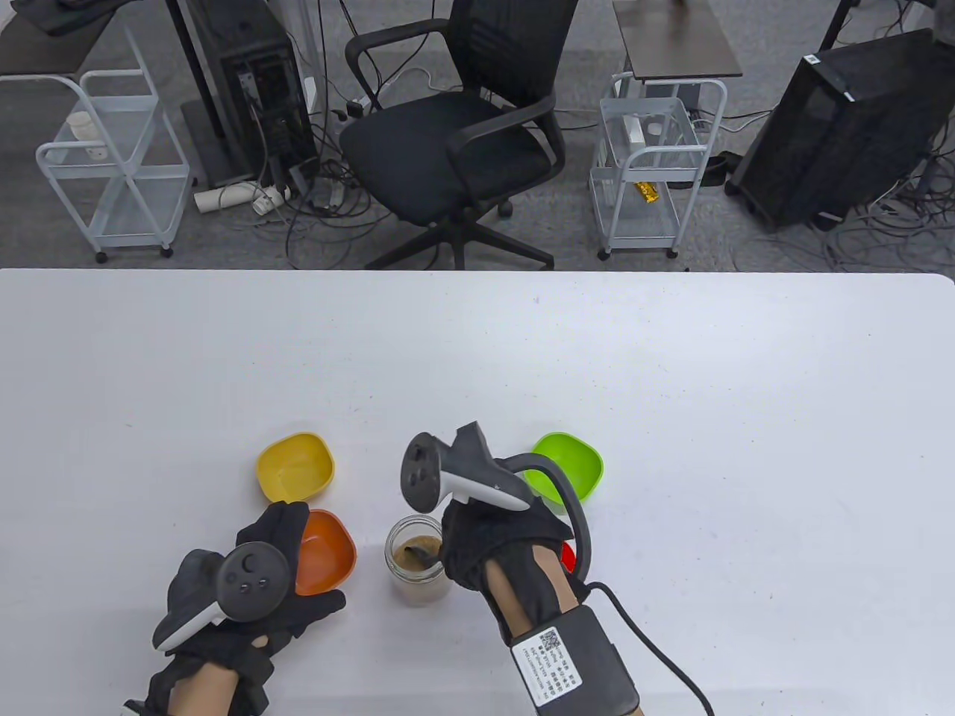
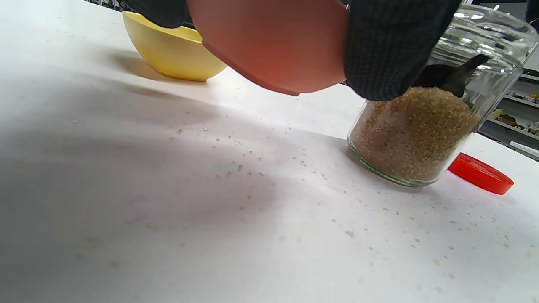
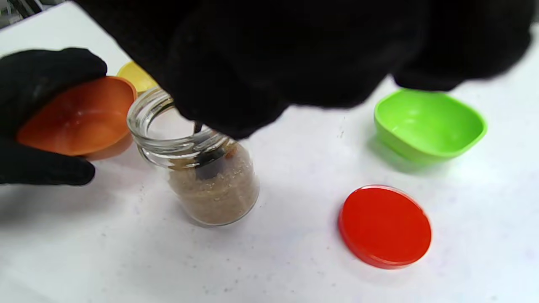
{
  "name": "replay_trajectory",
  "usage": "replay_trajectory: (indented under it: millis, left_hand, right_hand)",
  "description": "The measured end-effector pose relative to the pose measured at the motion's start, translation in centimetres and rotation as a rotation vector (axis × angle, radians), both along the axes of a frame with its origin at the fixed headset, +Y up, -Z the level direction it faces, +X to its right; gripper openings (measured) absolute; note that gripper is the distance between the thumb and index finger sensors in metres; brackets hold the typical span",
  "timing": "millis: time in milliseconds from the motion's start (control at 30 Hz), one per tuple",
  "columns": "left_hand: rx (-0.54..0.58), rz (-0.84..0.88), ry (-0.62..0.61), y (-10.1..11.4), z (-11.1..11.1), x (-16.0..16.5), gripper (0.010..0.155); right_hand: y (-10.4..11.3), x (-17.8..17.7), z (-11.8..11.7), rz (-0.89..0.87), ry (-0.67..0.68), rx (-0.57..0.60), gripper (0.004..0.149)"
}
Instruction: Scoop brown sugar granules from jar into dishes
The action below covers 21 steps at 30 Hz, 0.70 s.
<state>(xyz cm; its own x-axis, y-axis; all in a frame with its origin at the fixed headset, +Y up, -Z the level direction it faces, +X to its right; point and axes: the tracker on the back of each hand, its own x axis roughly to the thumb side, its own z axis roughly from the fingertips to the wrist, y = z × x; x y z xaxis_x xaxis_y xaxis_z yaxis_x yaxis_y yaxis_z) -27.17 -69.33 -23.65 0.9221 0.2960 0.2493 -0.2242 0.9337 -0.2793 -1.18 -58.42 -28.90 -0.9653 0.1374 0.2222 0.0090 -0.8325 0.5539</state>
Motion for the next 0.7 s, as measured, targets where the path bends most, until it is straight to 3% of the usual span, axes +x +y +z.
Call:
replay_trajectory:
  millis: [267,700]
  left_hand:
    - [-0.008,-0.002,-0.005,0.0,0.0,0.1,0.115]
    - [-0.008,0.002,-0.021,0.0,0.0,0.2,0.115]
  right_hand:
    - [-1.3,3.0,-0.5,-0.207,-0.098,-0.116,0.039]
    - [-0.8,6.3,0.7,-0.343,-0.195,-0.106,0.038]
